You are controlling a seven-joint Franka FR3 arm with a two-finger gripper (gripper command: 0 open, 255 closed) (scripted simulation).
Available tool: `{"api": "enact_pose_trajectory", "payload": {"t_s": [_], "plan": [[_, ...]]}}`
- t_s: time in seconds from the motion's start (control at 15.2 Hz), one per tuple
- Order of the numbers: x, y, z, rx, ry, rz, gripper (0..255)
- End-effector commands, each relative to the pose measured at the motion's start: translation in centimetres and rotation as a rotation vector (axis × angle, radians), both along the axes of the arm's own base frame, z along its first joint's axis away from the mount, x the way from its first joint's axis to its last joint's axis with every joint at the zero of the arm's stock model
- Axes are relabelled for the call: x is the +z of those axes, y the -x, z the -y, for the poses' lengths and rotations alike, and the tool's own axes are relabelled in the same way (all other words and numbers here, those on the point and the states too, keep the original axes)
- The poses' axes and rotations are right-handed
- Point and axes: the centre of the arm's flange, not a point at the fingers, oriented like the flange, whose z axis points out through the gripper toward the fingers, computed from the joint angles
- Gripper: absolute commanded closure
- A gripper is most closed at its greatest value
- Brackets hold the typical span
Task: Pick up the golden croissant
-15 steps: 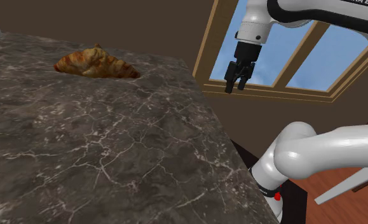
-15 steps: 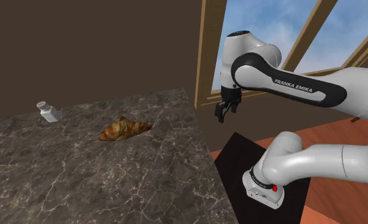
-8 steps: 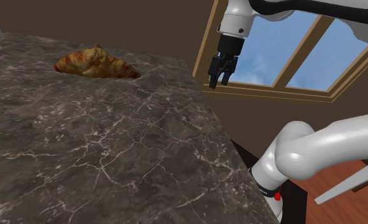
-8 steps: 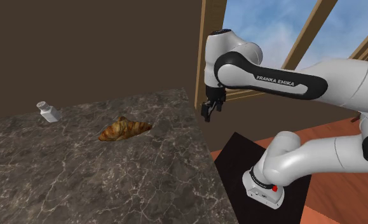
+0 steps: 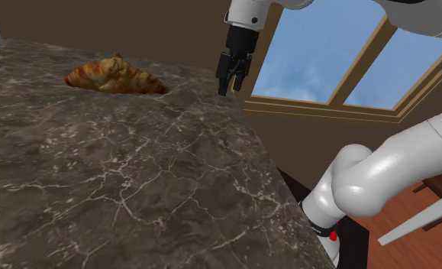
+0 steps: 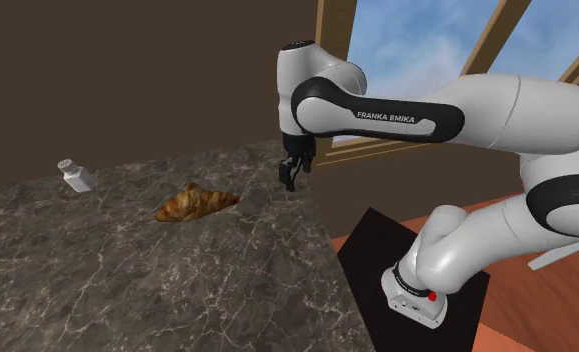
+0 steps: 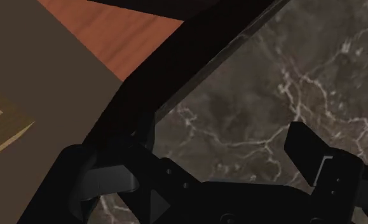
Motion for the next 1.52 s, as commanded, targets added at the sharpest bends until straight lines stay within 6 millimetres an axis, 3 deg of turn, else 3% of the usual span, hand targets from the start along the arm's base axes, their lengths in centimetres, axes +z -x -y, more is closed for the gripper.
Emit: {"api": "enact_pose_trajectory", "payload": {"t_s": [0.0, 0.53, 0.99, 1.45], "plan": [[0.5, -1.6, -2.2, 0.043, -0.008, 0.013, 0], [2.4, -7.0, -10.6, 0.211, -0.035, 0.063, 0], [4.5, -10.4, -18.5, 0.357, -0.059, 0.107, 0], [1.4, -10.5, -18.8, 0.362, -0.06, 0.109, 0]]}}
